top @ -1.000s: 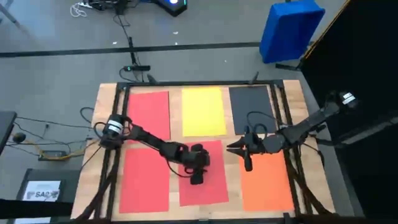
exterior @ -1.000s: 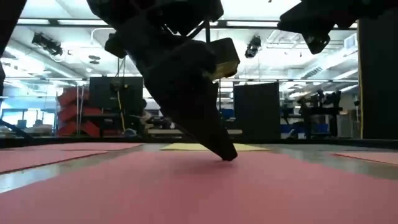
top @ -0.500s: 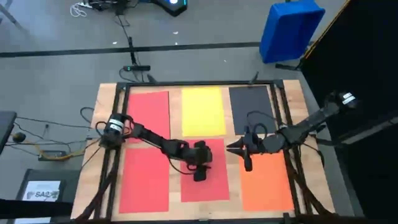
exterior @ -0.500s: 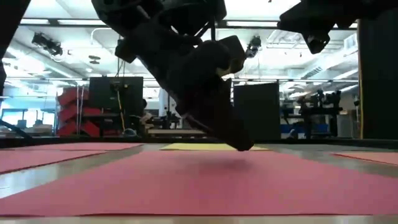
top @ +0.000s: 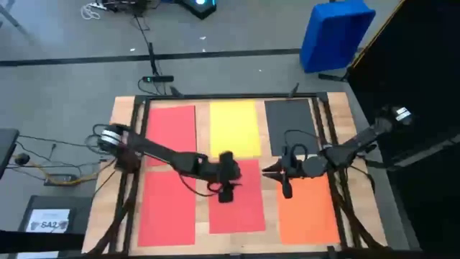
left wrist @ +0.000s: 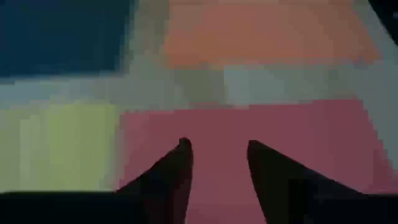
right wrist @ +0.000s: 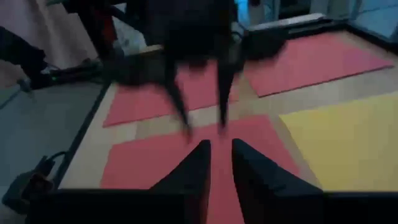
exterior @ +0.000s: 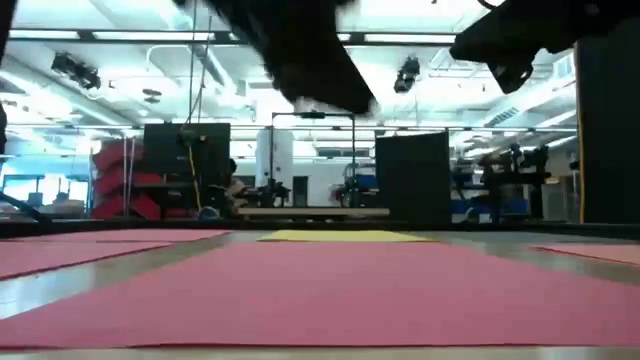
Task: Organize paper
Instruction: Adjust the red paper
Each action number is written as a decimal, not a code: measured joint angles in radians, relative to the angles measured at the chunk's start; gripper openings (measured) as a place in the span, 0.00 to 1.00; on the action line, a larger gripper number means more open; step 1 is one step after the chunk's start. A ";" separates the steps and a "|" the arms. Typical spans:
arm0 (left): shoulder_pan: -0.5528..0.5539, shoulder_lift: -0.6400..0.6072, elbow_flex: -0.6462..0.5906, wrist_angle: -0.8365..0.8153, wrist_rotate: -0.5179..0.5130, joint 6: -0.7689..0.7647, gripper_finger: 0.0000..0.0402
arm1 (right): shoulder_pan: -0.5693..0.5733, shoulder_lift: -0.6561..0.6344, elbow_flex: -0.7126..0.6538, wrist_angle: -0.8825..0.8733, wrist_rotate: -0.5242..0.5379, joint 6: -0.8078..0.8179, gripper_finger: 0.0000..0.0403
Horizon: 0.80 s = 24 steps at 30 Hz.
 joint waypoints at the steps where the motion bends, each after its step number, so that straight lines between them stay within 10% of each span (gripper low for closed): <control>1: -0.003 -0.042 -0.017 -0.004 -0.034 0.001 0.30 | -0.013 0.020 0.009 0.000 -0.007 0.002 0.10; 13: -0.025 -0.332 -0.376 0.233 -0.159 -0.090 0.02 | -0.126 0.496 0.286 -0.104 -0.291 -0.046 0.10; 24: -0.026 -0.387 -0.521 0.438 -0.132 -0.120 0.00 | -0.124 0.651 0.357 -0.203 -0.340 0.002 0.10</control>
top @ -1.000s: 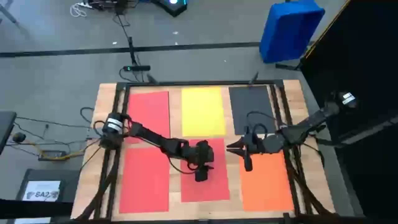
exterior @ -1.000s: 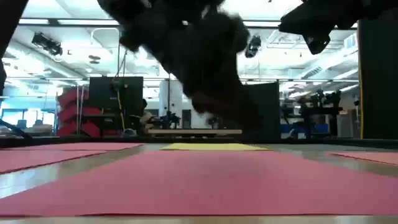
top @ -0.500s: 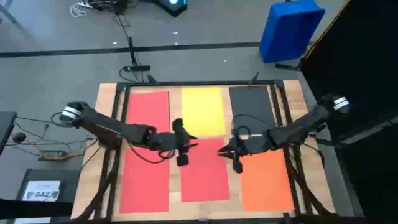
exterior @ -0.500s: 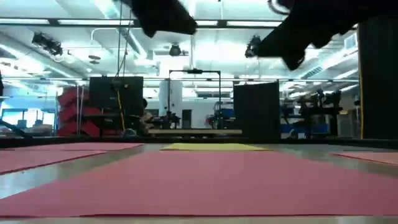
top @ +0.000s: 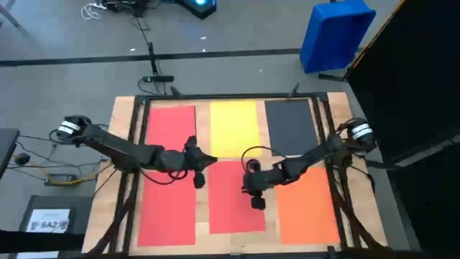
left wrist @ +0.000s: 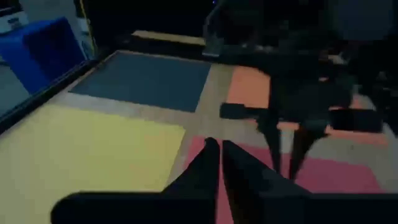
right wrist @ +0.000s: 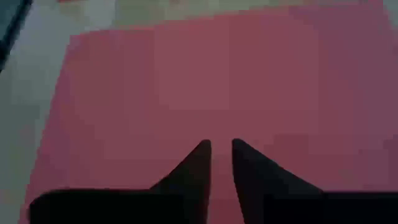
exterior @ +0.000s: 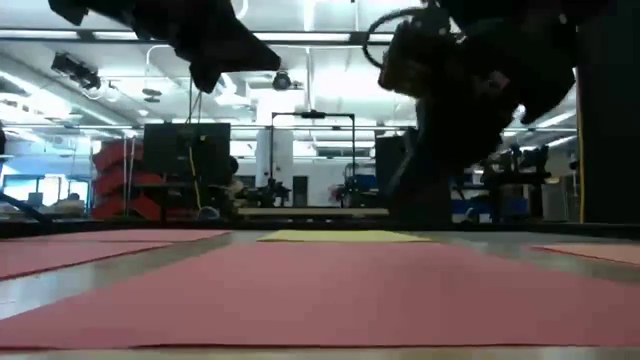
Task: Organize paper
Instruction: Adjust the red paper
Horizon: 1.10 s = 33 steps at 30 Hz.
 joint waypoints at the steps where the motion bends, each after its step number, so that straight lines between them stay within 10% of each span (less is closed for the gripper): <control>1: 0.000 0.001 0.000 0.000 0.001 0.000 0.00 | 0.000 0.000 -0.001 -0.035 -0.001 0.007 0.10; 33: 0.000 0.002 0.000 0.000 0.001 -0.001 0.01 | 0.042 -0.044 -0.005 -0.218 -0.005 0.059 0.10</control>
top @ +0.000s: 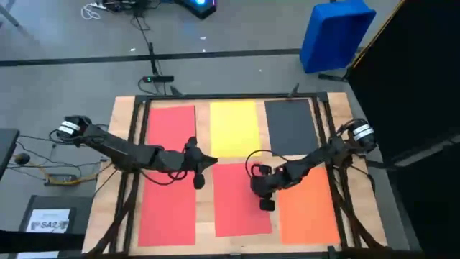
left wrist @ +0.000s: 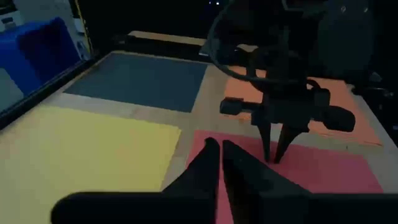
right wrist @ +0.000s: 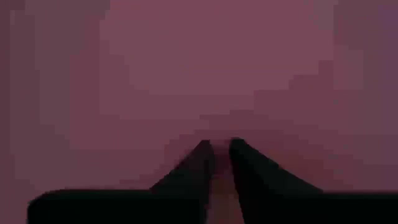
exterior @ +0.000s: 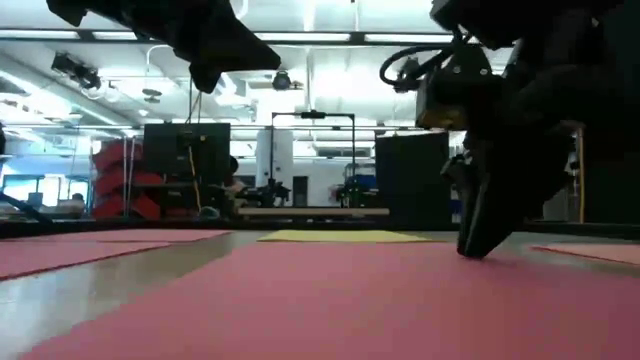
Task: Organize paper
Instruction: Adjust the red paper, then stack the red paper to the bottom center red paper
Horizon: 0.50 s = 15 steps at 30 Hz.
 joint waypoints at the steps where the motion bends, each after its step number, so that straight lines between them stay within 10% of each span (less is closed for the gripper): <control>1: 0.000 0.000 0.000 0.000 0.000 0.000 0.01 | -0.001 -0.006 0.001 0.002 0.001 0.000 0.10; 15: 0.000 -0.019 0.001 -0.181 0.001 -0.062 0.01 | -0.005 -0.009 0.001 0.232 0.088 -0.073 0.10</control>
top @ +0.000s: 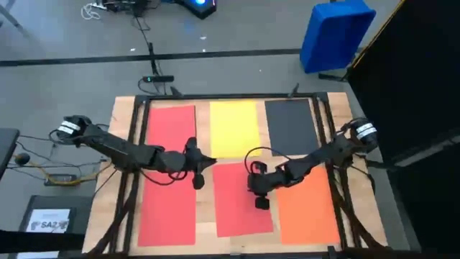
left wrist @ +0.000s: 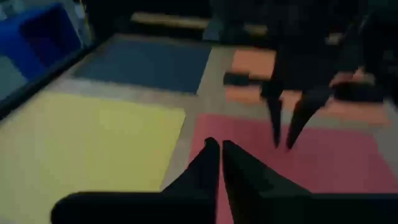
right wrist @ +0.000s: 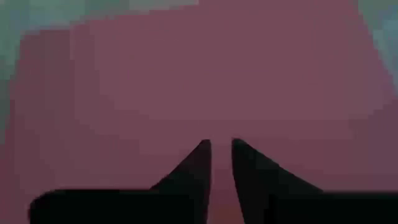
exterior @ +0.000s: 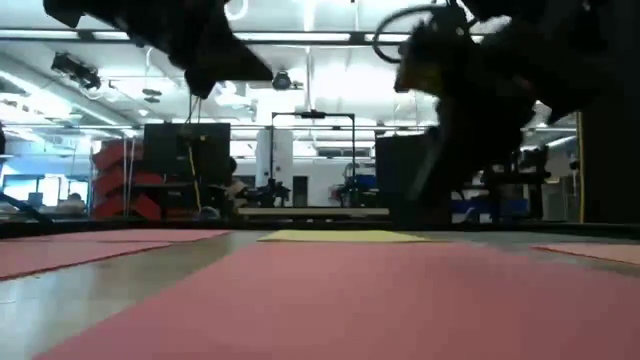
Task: Organize paper
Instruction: Stack the red paper to the bottom center red paper
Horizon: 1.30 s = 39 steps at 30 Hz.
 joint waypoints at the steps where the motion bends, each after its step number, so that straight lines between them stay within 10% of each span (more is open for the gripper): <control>1: 0.001 -0.010 0.000 -0.050 0.000 -0.022 0.01 | -0.003 0.000 0.000 0.027 0.000 -0.008 0.10; 16: 0.115 -0.095 0.000 -0.760 -0.018 -0.335 0.00 | -0.244 0.001 0.035 0.197 -0.164 -0.196 0.12; 29: 0.262 -0.095 0.000 -0.848 0.227 -0.239 0.00 | -0.370 0.192 0.322 0.071 -0.359 -0.365 0.13; 39: 0.079 -0.128 0.000 -0.866 0.307 -0.382 0.00 | -0.369 0.398 0.515 0.006 -0.441 -0.304 0.13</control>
